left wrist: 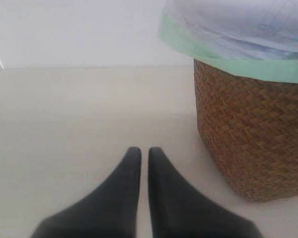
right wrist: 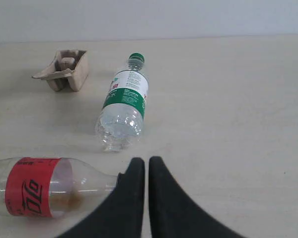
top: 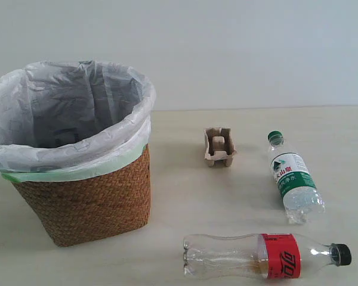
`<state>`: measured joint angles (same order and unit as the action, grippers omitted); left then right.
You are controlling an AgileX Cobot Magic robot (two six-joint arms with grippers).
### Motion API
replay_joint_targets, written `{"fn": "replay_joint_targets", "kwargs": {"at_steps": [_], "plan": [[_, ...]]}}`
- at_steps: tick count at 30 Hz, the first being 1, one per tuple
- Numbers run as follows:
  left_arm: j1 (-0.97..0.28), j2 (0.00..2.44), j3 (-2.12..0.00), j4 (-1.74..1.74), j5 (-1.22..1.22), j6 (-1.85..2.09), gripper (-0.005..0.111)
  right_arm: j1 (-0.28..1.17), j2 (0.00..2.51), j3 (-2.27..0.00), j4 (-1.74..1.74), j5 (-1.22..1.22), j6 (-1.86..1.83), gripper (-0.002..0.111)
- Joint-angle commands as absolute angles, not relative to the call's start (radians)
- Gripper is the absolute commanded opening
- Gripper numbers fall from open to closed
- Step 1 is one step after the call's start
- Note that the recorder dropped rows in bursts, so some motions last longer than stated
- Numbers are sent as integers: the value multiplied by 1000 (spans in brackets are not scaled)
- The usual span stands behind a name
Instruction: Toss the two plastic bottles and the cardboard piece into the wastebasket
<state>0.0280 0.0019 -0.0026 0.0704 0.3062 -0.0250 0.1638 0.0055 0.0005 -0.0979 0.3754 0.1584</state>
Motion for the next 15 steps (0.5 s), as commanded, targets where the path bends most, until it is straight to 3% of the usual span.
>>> {"fn": "replay_joint_targets", "kwargs": {"at_steps": [1,15], "plan": [[22,0,0,64,306,-25,5,160,0,0,-103,365,155,0],[22,0,0,64,306,-25,5,160,0,0,-142,186,148,0]]}}
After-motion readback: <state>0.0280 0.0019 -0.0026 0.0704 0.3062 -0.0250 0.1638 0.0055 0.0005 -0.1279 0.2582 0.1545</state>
